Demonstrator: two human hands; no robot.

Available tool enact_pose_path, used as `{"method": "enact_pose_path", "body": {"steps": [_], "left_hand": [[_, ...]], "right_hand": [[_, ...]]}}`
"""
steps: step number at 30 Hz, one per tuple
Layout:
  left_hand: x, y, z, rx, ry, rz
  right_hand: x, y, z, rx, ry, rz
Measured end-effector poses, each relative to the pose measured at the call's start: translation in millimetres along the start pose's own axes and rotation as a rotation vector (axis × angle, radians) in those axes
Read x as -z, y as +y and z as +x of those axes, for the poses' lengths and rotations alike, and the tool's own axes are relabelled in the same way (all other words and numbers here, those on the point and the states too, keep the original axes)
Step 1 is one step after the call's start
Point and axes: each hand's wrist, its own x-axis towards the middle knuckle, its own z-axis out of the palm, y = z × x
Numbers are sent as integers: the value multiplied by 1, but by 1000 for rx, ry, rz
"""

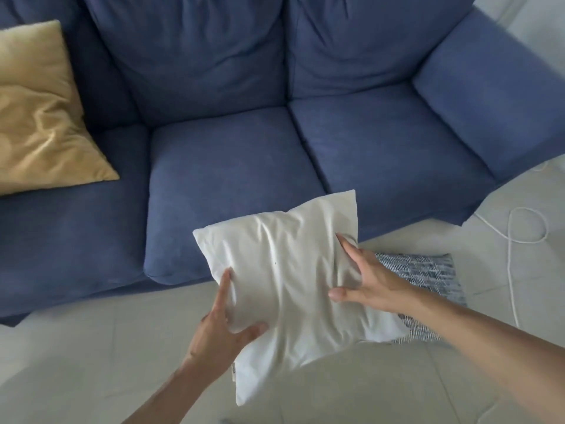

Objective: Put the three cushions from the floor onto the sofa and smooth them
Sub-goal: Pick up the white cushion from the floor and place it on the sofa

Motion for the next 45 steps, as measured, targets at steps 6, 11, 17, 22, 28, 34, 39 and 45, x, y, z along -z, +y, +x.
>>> {"method": "enact_pose_path", "body": {"steps": [6,11,17,22,28,34,39,45], "left_hand": [[62,45,38,-108,104,20],[119,74,86,-150,191,36],[182,98,159,-176,241,78],[234,105,228,-188,241,108],[293,114,318,-205,250,168],[334,131,404,-262,282,277],[354,138,462,-287,319,337],[358,133,499,-209,300,362]], "right_hand": [[50,-61,38,38,36,-10],[86,-111,90,136,76,-1],[111,-160,169,179,132,-4],[125,-196,245,206,184,-40],[146,-235,335,238,256,-104],[173,-263,418,247,361,-153],[179,-277,470,236,444,-128],[164,-273,502,134,395,-231]]}}
